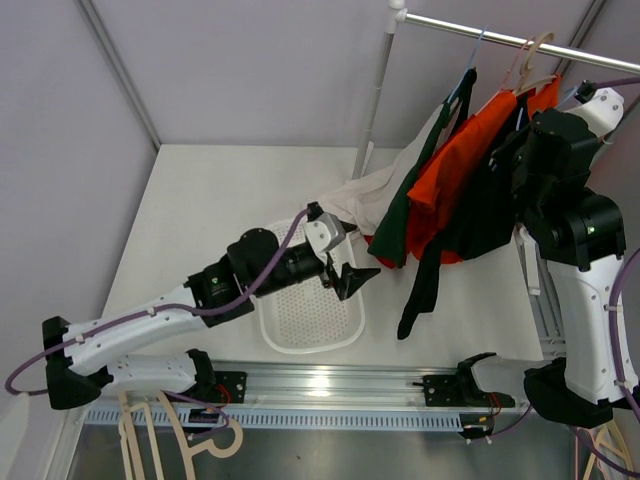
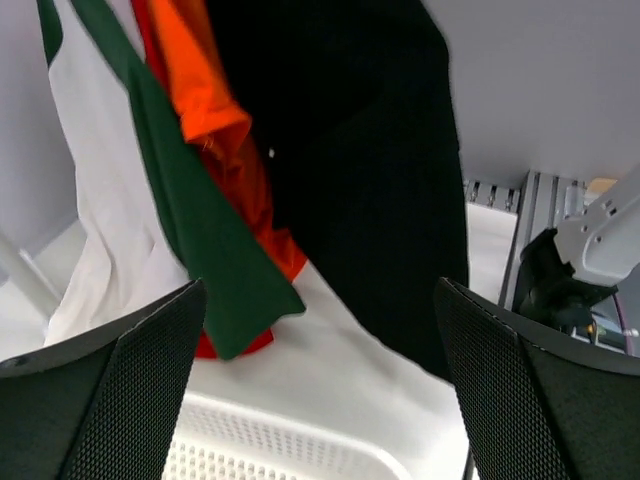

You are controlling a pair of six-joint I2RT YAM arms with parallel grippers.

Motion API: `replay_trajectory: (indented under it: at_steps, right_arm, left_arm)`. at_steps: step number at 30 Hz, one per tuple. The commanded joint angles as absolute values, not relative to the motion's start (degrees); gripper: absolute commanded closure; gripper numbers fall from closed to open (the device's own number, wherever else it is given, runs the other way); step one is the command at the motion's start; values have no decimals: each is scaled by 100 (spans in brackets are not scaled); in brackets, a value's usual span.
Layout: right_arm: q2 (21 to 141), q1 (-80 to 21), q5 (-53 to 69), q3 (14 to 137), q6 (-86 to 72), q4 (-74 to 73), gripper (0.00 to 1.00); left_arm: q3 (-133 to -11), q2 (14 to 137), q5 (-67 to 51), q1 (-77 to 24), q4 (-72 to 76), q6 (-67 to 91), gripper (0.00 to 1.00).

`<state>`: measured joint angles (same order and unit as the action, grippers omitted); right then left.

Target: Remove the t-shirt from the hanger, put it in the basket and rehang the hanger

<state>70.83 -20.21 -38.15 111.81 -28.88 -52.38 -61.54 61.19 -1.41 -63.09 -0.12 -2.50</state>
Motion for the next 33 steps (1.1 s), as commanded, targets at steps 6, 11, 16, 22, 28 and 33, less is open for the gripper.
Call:
replay_trajectory:
  at_steps: [6,11,16,22,28,33]
  right_arm:
    - [7146,-2083,-3762,11672,-3032,-4825,100]
    - [7137,-2100,-3736,11681,-2997,-4816,100]
    - [7146,-2109,-3718,11768,-2971,-4816,100]
    - [7119,-2127,-3718,11751,-2944,-4825,100]
    - [7066,-2171,-3647,11742,-3006,-4887,100]
    - [6970,-2171,-3700,11733,-2980,-4913,100]
  left_arm:
    - [-6012,6827,176,-6837,2012,-931,1]
    - [-6345,7434,88,-7022,2426,-1073,0]
    - [-6478,7900,-281,-7093,2610,-967,0]
    - [-6644,8120,-404,-7190,2768,-932,0]
    - [-7117,8595,-361,-7189,2839,-765,1]
    - [-7698,9218,-299,-7198,2594,-668,58]
